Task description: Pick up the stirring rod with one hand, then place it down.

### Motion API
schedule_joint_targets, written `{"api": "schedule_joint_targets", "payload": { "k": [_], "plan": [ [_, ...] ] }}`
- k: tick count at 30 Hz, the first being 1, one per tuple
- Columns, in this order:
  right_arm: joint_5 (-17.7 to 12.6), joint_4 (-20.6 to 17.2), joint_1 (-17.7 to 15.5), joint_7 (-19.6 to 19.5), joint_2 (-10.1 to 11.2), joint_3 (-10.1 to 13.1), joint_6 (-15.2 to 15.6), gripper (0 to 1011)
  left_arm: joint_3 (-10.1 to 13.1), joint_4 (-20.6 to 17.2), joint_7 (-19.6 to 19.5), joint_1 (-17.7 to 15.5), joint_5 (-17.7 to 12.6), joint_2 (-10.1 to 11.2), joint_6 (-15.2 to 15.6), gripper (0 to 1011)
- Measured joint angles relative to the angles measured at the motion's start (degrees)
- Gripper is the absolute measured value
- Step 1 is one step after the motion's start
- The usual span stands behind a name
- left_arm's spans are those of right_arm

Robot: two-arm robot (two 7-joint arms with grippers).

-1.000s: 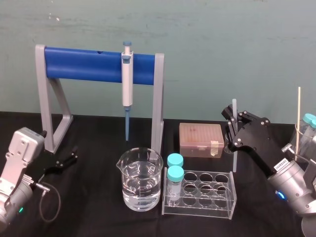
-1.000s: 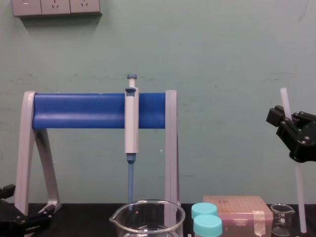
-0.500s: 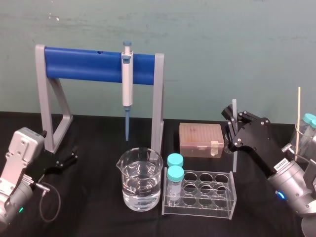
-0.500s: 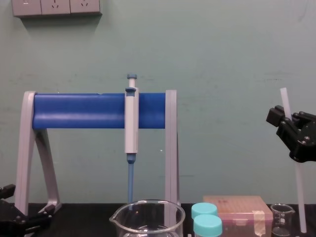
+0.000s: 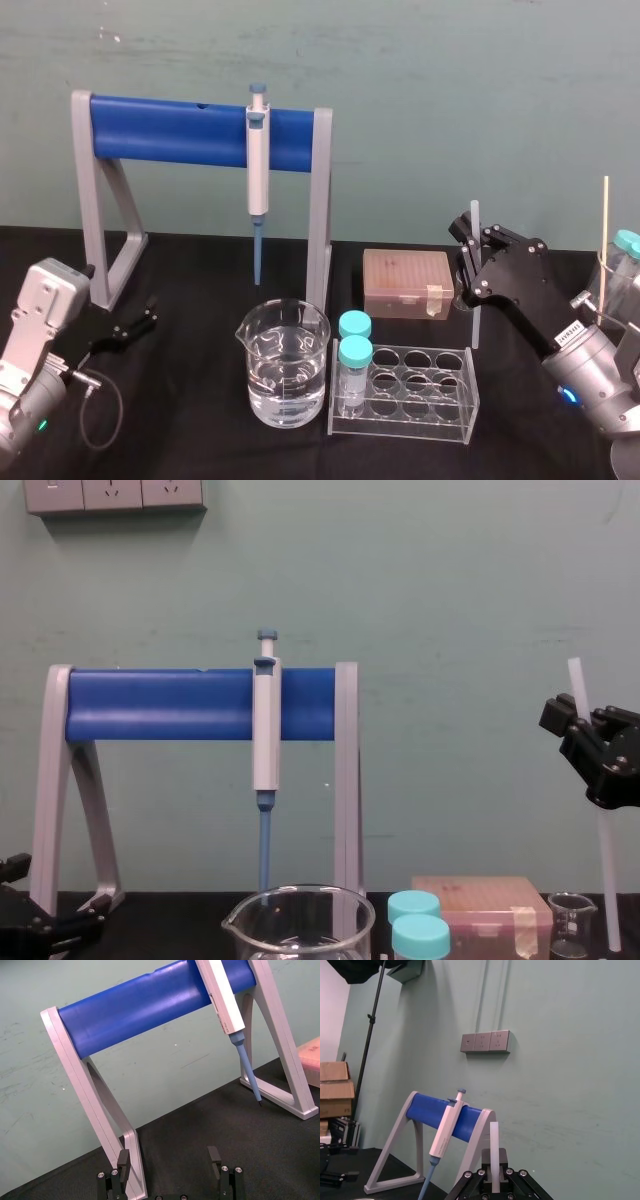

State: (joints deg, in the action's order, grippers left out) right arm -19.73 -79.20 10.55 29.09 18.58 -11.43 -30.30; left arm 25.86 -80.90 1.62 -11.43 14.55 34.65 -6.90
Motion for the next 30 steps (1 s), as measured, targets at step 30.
{"api": "schedule_joint_targets", "payload": {
  "k": [30],
  "plan": [
    [-2.80, 1.23, 1.41, 5.42, 0.18, -2.17, 1.03, 66, 0.00, 0.00, 0.00, 0.00, 0.00, 0.00, 0.00, 1000]
  ]
}}
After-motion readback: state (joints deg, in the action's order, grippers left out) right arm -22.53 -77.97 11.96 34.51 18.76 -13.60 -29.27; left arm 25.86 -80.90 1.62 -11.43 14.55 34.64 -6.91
